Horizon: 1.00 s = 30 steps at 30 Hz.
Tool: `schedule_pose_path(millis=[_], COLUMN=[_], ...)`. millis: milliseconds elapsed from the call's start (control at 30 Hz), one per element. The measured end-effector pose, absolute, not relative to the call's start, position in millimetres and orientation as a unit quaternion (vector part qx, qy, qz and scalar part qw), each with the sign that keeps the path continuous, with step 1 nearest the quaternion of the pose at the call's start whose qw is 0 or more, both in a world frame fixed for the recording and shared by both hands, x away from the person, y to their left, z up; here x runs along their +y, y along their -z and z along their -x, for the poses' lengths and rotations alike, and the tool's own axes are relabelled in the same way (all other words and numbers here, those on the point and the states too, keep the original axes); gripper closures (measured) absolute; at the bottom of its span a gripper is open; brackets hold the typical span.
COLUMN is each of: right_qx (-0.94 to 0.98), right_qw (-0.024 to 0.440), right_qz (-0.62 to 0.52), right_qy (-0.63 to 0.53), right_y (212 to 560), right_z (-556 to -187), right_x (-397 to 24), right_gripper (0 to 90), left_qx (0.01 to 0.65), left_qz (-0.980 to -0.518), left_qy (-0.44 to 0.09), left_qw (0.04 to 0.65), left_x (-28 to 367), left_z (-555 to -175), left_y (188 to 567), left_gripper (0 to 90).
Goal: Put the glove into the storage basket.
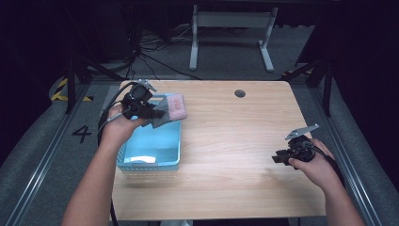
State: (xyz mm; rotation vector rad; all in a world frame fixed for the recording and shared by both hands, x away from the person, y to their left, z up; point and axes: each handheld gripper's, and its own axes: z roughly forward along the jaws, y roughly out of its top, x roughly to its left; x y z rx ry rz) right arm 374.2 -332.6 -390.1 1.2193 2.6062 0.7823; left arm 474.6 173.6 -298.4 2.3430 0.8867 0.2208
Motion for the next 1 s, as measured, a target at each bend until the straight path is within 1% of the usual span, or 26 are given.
schedule_pose_path(millis=[167, 367, 467, 600, 867, 1000], right_qx=[0.868, 0.868, 0.867, 0.866, 0.863, 0.867], right_qw=[0.087, 0.087, 0.088, 0.088, 0.091, 0.087], right_qz=[-0.411, -0.413, -0.416, -0.417, -0.423, -0.418], right_qy=[-0.264, -0.262, -0.261, -0.261, -0.261, -0.256], right_y=[389, 390, 391, 393, 396, 399], right_z=[-372, -370, -369, -367, -364, -362], right_x=[-337, -338, -340, -341, -346, -342], right_gripper=[66.7, 66.6, 66.6, 66.6, 66.4, 66.0], left_qx=[0.342, 0.348, 0.352, 0.349, 0.353, 0.354], left_qz=[-0.886, -0.896, -0.896, -0.9, -0.908, -0.909], left_qy=[-0.079, -0.08, -0.073, -0.078, -0.057, -0.047], left_qw=[0.303, 0.263, 0.259, 0.249, 0.218, 0.217], left_x=[181, 185, 188, 188, 194, 193], left_z=[-487, -502, -508, -513, -528, -533], left_y=[301, 316, 322, 329, 353, 362], left_gripper=[66.3, 66.4, 66.4, 66.3, 66.3, 66.2])
